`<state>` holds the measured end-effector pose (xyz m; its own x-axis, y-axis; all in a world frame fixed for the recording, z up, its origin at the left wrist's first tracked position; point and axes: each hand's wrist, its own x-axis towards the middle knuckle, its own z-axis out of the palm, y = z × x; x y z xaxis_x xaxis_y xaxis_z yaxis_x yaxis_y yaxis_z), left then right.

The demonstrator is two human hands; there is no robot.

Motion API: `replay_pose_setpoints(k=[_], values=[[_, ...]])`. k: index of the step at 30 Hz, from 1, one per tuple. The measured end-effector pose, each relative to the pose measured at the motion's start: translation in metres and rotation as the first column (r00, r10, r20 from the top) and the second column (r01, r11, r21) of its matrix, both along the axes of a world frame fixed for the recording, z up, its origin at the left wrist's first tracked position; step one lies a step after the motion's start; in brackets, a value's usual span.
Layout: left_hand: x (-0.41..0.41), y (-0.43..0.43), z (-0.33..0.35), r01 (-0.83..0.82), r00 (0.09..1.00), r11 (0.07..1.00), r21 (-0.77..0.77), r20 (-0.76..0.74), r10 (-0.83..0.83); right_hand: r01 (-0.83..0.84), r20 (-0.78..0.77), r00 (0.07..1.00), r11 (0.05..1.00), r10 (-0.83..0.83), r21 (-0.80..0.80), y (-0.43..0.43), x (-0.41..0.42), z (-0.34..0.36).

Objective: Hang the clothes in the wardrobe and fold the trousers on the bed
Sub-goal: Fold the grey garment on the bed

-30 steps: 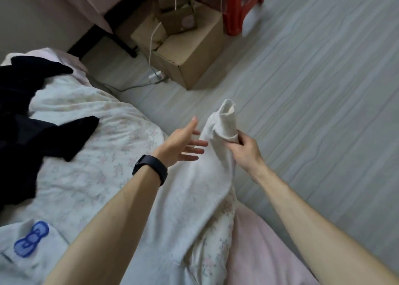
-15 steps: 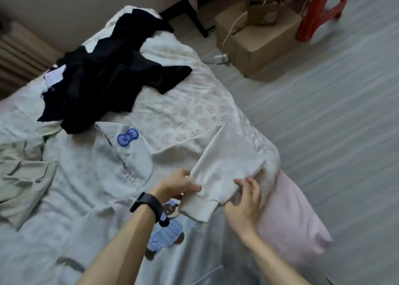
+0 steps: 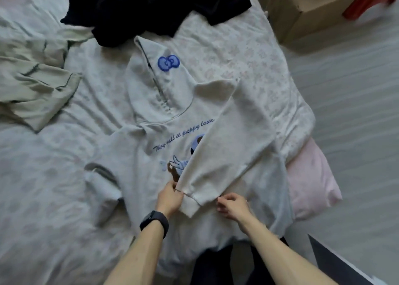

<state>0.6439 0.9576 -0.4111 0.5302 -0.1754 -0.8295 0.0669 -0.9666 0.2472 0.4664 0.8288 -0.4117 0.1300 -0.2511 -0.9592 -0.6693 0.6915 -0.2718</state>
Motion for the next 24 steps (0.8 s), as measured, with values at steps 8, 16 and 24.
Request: replay_pose_setpoints(k=[8,16,24], values=[[0.015,-0.059,0.015,0.224,0.972,0.970,-0.098,0.098,-0.215,0.228,0.046,0.974,0.965,-0.224,-0.128,-0.070,-0.005,0.005],[0.062,-0.174,0.016,0.373,0.918,0.914,-0.161,0.208,-0.338,0.581,0.158,0.813,0.799,-0.561,-0.155,-0.149,0.020,-0.005],[0.086,-0.323,0.002,0.350,0.935,0.898,-0.268,0.162,-0.316,0.725,0.117,0.601,0.601,-0.791,0.338,-0.218,0.032,-0.022]])
